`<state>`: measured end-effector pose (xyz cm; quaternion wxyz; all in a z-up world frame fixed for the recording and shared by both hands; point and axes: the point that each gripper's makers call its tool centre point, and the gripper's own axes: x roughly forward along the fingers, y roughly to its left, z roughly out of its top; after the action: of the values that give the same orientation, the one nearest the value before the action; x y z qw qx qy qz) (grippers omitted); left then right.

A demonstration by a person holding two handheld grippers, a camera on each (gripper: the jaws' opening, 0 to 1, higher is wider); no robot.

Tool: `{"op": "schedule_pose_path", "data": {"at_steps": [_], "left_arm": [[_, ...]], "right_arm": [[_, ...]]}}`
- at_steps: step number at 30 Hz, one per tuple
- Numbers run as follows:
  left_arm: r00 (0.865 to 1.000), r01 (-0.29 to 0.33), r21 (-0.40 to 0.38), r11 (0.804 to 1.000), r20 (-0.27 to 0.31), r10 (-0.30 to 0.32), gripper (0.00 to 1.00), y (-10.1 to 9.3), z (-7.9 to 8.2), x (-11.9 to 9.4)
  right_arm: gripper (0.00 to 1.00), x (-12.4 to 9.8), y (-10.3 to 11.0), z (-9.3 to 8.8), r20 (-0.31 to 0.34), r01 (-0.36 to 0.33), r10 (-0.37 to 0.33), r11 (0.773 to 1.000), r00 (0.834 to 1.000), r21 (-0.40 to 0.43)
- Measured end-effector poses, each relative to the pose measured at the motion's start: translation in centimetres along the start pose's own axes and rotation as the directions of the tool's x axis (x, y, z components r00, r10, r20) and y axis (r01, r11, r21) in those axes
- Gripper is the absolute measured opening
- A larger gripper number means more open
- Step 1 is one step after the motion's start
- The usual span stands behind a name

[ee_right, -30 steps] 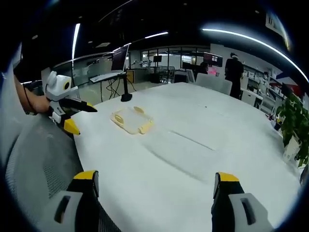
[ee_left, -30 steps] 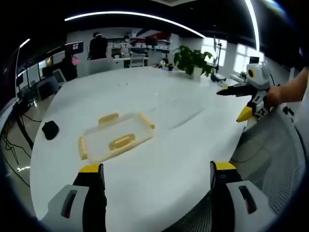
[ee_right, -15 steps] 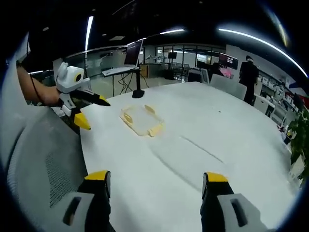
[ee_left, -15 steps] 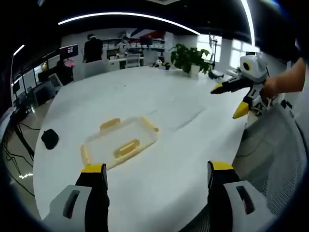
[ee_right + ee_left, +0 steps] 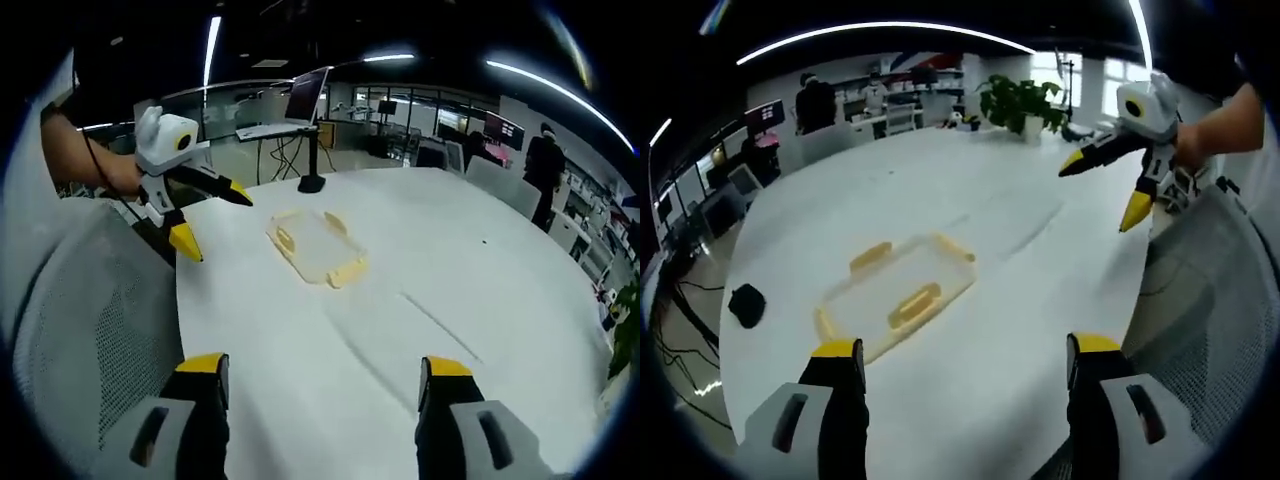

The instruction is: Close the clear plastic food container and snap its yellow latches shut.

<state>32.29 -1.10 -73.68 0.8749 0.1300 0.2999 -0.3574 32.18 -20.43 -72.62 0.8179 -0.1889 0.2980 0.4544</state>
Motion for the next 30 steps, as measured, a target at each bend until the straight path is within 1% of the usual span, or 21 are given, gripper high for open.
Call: {"op": "schedule_pose_path", "data": {"at_steps": [5, 15, 17, 19, 20, 22, 30], "left_arm": [[1.000, 0.006, 0.032, 0.999, -0.014, -0.005, 0.80, 0.8, -0.2, 0.1], [0.999, 0.019, 0.075, 0.997, -0.027, -0.017, 0.79, 2.9, 0.0, 0.1], [0.999, 0.023, 0.085, 0.996, -0.030, -0.021, 0.79, 3.5, -0.1, 0.1], [0.999, 0.028, 0.096, 0.995, -0.039, -0.024, 0.78, 3.8, -0.2, 0.2], [0.999, 0.033, 0.109, 0.993, -0.046, -0.028, 0.78, 4.0, -0.3, 0.2], [0.998, 0.040, 0.129, 0.991, -0.054, -0.033, 0.77, 4.4, -0.4, 0.2], [0.997, 0.056, 0.150, 0.987, -0.067, -0.046, 0.77, 5.7, -0.4, 0.5]], "right_arm": [[0.78, 0.6, -0.2, 0.6, -0.013, -0.014, 0.013, 0.999, 1.000, -0.035], [0.78, 1.9, -1.0, 2.6, -0.019, -0.037, 0.036, 0.996, 0.999, -0.082], [0.77, 2.3, -1.1, 3.0, -0.026, -0.045, 0.043, 0.994, 0.999, -0.098], [0.77, 2.8, -1.0, 3.1, -0.051, -0.059, 0.053, 0.992, 0.997, -0.115], [0.77, 3.0, -0.9, 3.4, -0.048, -0.065, 0.060, 0.990, 0.997, -0.128], [0.77, 3.4, -1.0, 3.8, -0.048, -0.074, 0.068, 0.989, 0.997, -0.127], [0.77, 4.8, -0.9, 4.7, -0.075, -0.117, 0.105, 0.977, 0.992, -0.176]]}}
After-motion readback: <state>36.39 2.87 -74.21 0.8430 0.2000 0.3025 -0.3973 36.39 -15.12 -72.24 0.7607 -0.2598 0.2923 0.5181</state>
